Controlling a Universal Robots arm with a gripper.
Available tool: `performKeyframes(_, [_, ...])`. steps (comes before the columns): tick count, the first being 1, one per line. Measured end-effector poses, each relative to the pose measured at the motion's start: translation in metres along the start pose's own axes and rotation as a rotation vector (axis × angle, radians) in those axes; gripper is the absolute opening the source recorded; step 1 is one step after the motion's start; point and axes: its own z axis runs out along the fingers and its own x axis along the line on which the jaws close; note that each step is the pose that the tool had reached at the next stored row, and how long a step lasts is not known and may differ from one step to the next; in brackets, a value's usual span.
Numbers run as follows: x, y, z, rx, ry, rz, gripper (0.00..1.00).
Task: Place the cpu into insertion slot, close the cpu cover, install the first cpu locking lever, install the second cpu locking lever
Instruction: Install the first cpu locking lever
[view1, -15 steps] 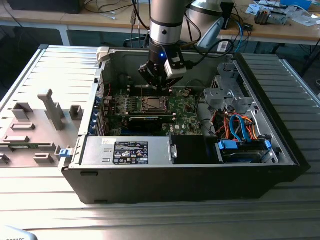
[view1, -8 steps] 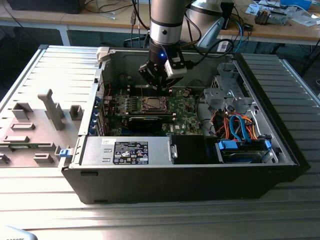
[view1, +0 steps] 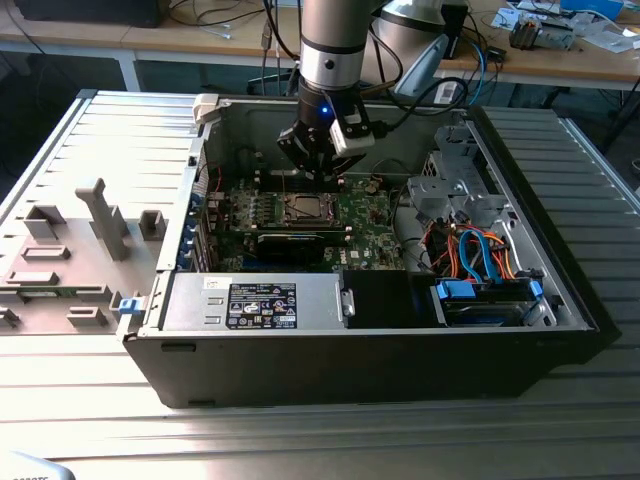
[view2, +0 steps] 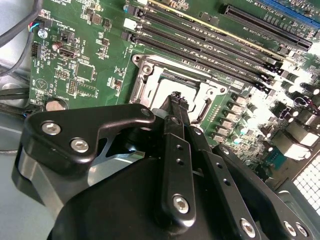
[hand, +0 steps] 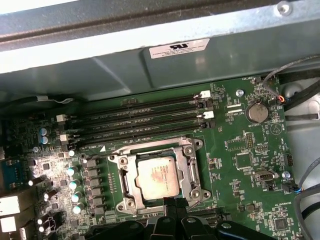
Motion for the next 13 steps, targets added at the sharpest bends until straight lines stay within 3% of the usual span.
performKeyframes(13, [0.0000,0.0000,0.0000,0.0002,-0.0007,-0.019,0.11])
